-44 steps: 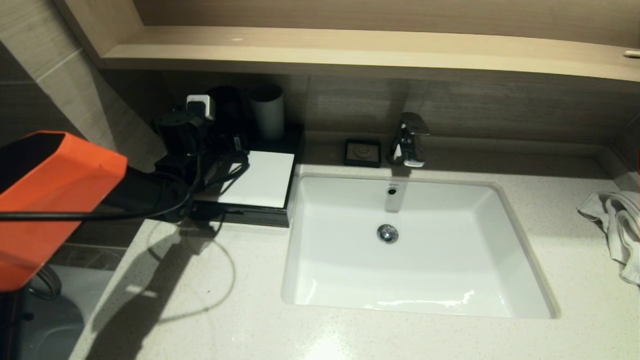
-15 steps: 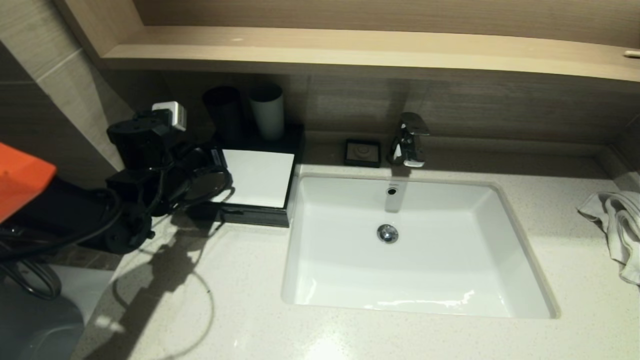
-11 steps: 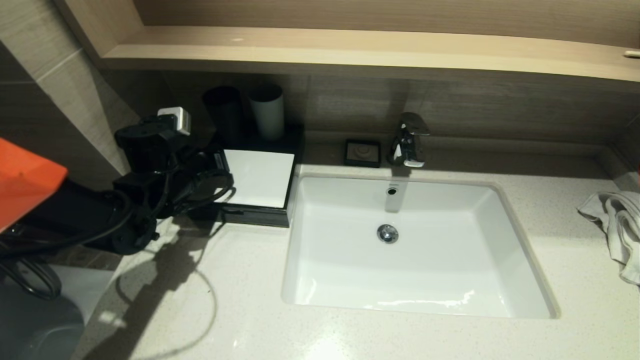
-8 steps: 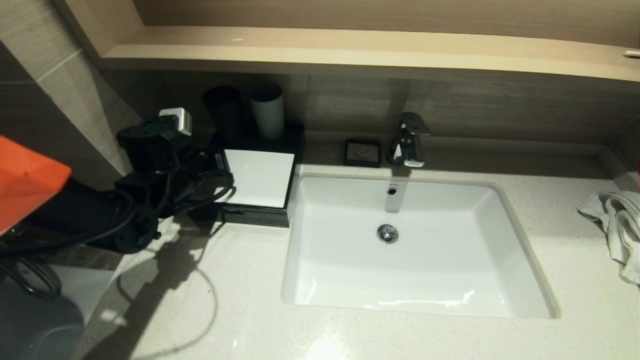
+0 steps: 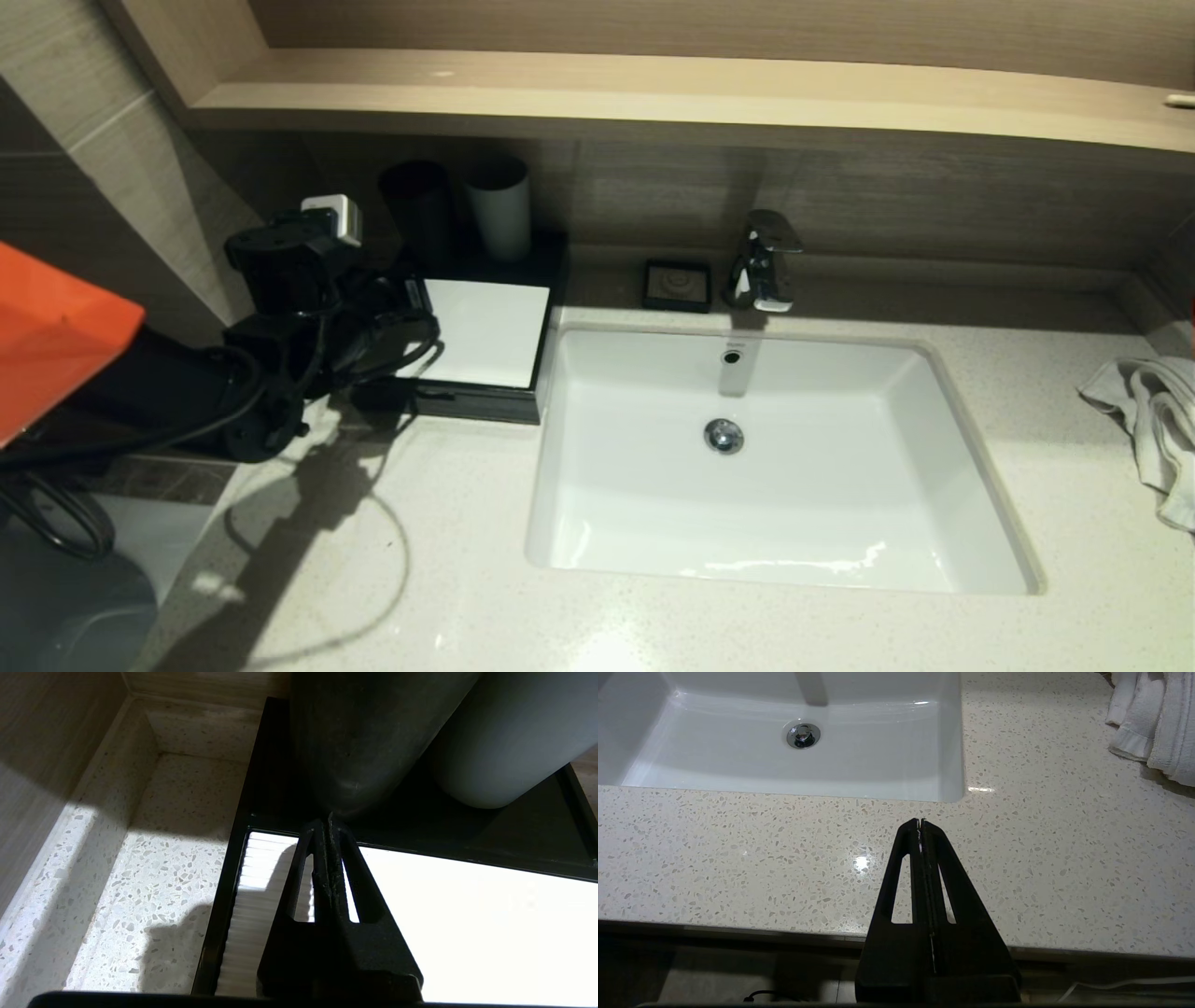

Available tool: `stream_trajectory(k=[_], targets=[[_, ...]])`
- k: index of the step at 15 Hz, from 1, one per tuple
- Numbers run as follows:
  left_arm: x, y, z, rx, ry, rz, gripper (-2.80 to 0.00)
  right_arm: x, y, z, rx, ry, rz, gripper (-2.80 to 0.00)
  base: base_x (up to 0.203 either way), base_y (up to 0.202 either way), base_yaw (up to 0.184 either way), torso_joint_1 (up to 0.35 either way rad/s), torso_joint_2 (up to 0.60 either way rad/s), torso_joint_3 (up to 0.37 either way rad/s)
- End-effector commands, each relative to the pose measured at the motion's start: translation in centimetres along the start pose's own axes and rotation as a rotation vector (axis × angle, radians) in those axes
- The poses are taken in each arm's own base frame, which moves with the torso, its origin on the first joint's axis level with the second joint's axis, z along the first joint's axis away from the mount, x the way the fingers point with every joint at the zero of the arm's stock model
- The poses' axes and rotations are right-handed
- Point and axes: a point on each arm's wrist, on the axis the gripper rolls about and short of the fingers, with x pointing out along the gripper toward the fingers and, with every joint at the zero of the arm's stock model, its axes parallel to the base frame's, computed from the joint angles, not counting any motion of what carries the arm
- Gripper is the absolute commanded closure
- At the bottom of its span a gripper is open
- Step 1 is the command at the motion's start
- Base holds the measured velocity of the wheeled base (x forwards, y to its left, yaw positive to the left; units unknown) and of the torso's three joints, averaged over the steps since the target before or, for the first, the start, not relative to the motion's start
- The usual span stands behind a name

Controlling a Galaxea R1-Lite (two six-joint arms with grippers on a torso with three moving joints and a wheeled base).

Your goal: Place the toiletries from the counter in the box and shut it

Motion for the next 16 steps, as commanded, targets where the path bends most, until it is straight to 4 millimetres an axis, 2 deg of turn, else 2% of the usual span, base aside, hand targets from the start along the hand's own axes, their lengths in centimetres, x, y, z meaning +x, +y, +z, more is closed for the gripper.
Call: stream_trajectory(k=[1, 16], targets=[[0.2, 0.0, -0.2, 0.0, 0.001, -0.001, 0.0, 0.0, 0.0, 0.0, -0.001, 0.0, -0.001, 0.0, 0.0, 0.0, 0.0, 0.0, 0.0, 0.0], [1.5, -0.2, -0.7, -0.001, -0.009, -0.003, 0.0, 0.0, 0.0, 0.0, -0.001, 0.0, 0.001, 0.0, 0.0, 0.0, 0.0, 0.0, 0.0, 0.0]])
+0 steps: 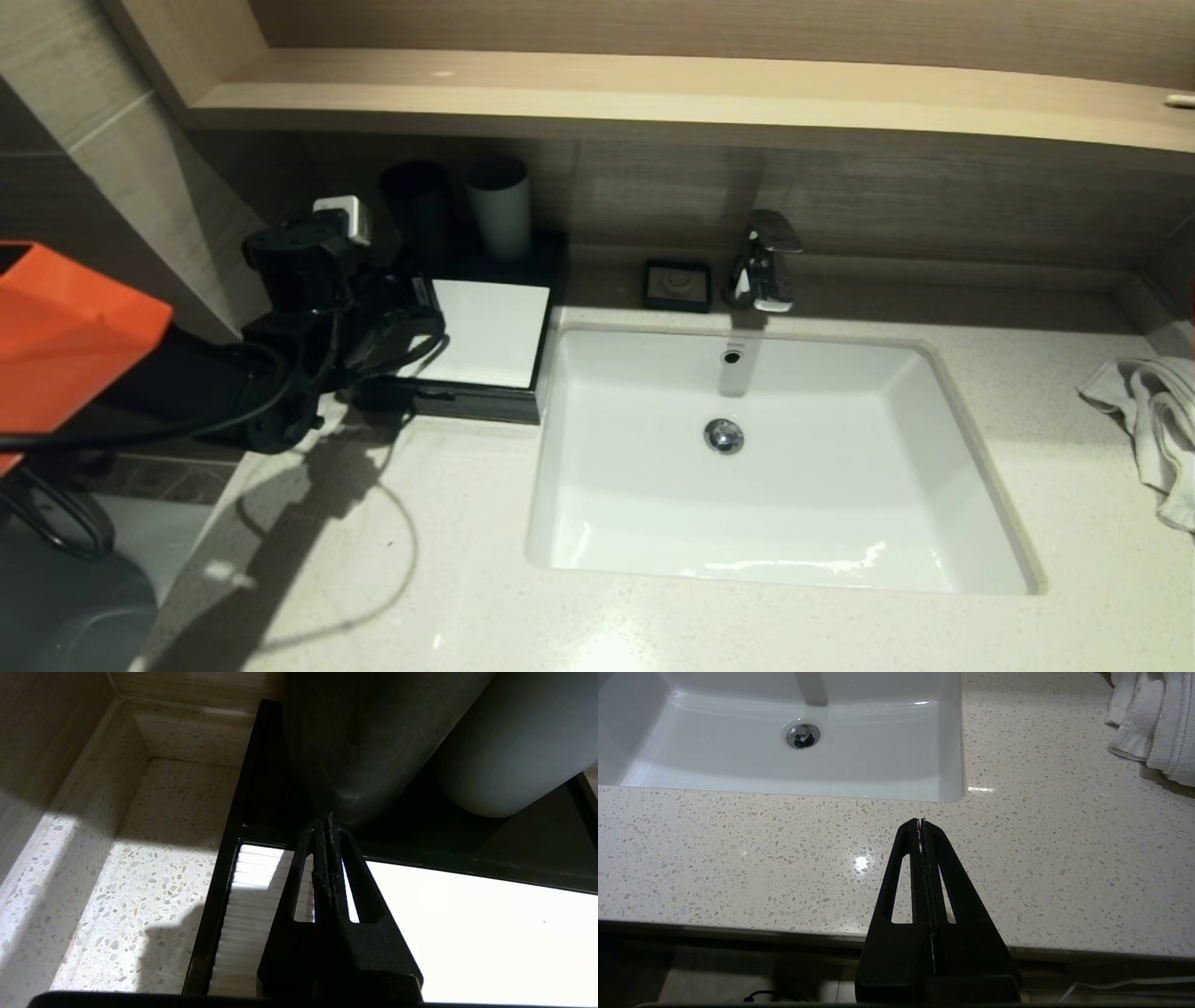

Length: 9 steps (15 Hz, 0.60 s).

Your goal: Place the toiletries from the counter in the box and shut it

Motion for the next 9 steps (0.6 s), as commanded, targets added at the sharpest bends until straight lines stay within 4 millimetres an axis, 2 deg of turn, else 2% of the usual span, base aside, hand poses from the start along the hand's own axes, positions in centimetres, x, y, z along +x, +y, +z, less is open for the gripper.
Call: stream_trajectory(k=[1, 9], targets=[[0.33, -0.02, -0.23, -0.002, -0.004, 0.0, 0.0, 0.0, 0.0, 0.0, 0.0, 0.0, 0.0, 0.0, 0.0, 0.0, 0.0, 0.0, 0.0, 0.0], [0.97, -0.1, -0.44, -0.003, -0.014, -0.002, 0.0, 0.0, 0.0, 0.0, 0.0, 0.0, 0.001, 0.0, 0.0, 0.0, 0.0, 0.0, 0.0, 0.0]])
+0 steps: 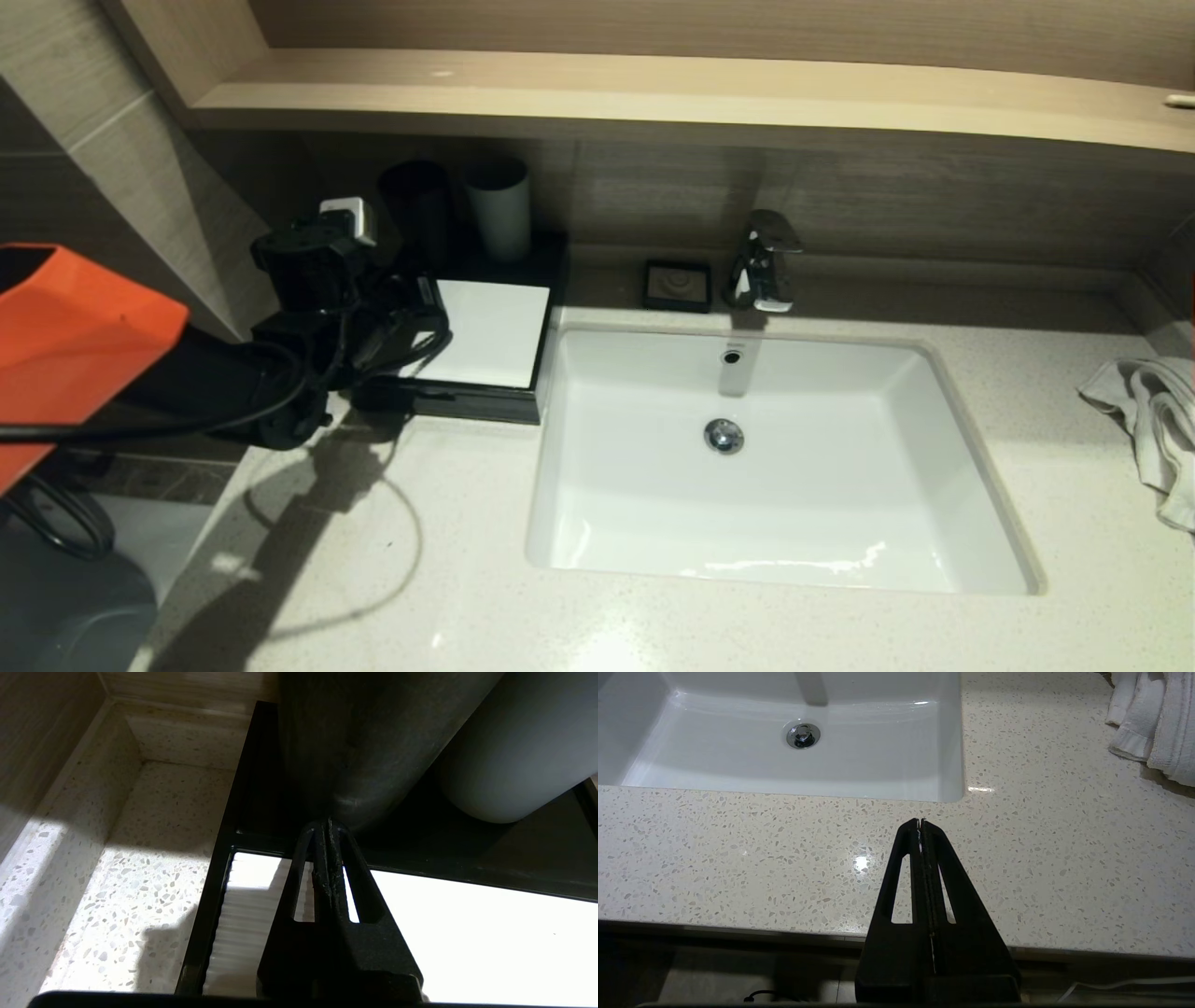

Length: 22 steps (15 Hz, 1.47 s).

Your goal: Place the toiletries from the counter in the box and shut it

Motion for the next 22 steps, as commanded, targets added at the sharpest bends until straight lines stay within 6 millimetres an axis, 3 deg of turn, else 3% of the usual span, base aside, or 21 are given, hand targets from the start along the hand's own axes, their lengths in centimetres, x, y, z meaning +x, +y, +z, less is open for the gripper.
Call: stream_trajectory(k=[1, 22], targets=[[0.4, 0.0, -0.4, -0.001, -0.001, 0.001, 0.0, 0.0, 0.0, 0.0, -0.001, 0.0, 0.0, 0.0, 0.0, 0.0, 0.0, 0.0, 0.0, 0.0], [1.8, -0.2, -0.2, -0.006, -0.036, -0.003, 0.0, 0.0, 0.0, 0.0, -0.001, 0.0, 0.001, 0.0, 0.0, 0.0, 0.0, 0.0, 0.0, 0.0]])
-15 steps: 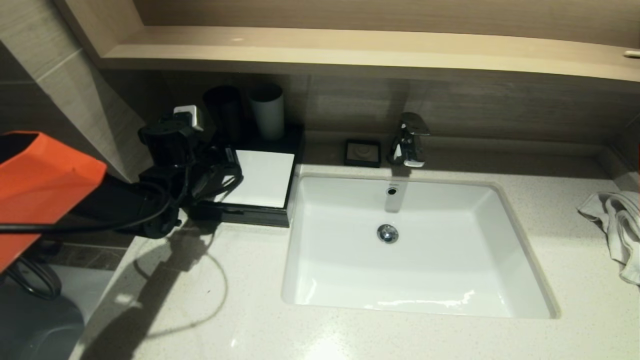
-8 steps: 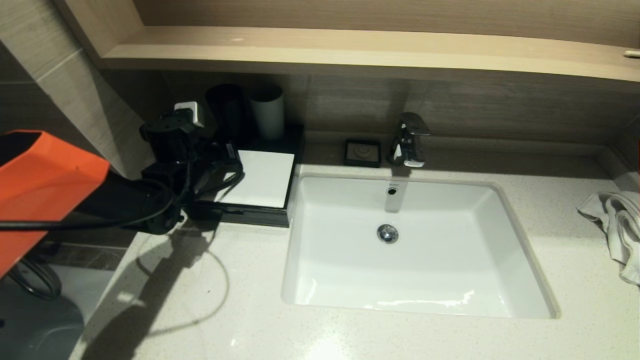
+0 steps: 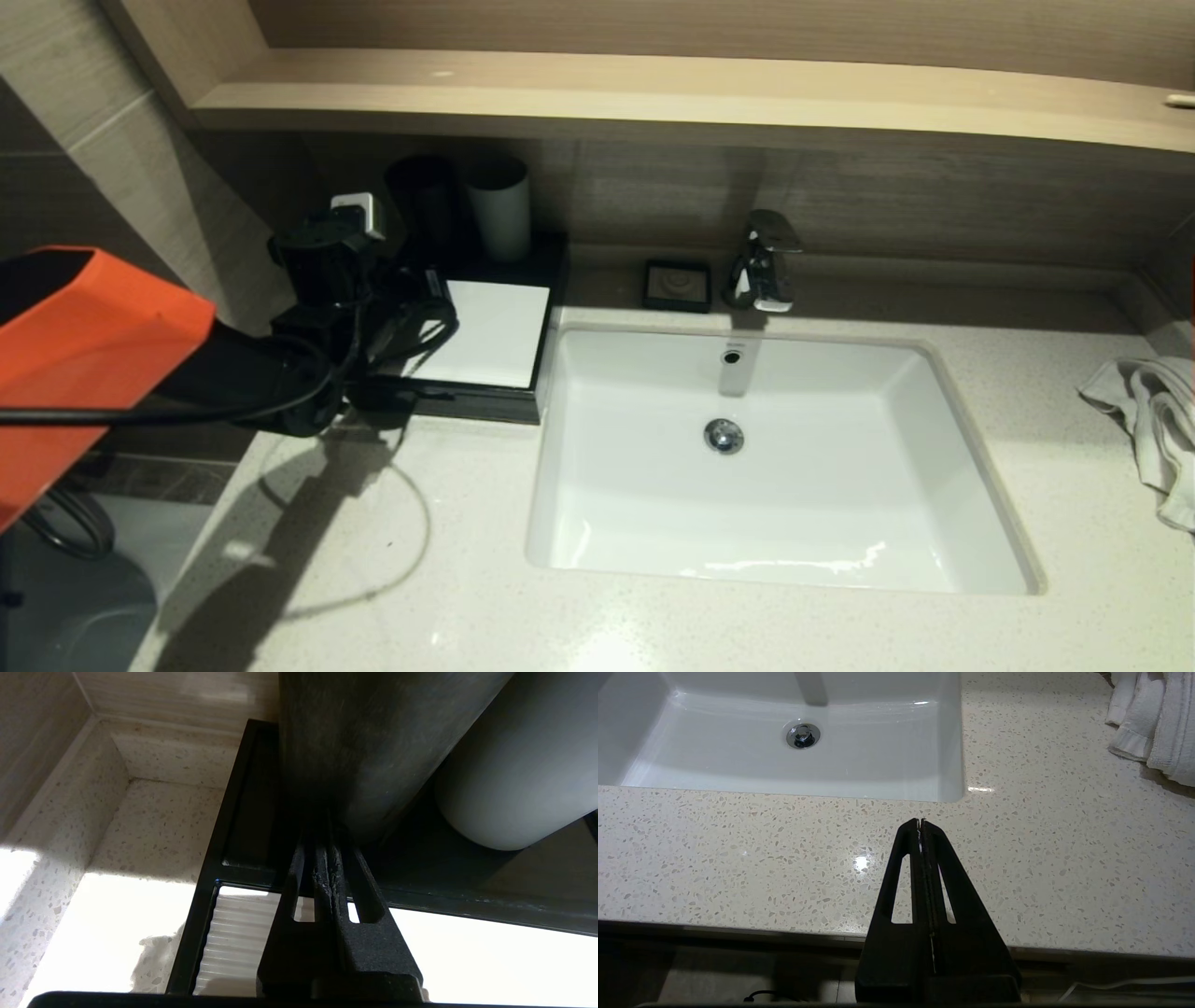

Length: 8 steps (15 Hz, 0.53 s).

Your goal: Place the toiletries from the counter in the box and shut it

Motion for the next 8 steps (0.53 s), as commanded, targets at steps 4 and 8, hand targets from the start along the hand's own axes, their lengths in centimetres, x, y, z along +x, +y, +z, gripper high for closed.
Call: stream_trajectory(k=[4, 8], targets=[[0.05, -0.03, 0.33, -0.003, -0.014, 0.0, 0.0, 0.0, 0.0, 0.0, 0.0, 0.0, 0.001, 0.0, 0.0, 0.0, 0.0, 0.0, 0.0, 0.0], [-0.64, -0.02, 0.94, -0.004, -0.017, -0.001, 0.0, 0.0, 0.0, 0.0, 0.0, 0.0, -0.001, 0.0, 0.0, 0.0, 0.0, 0.0, 0.0, 0.0]])
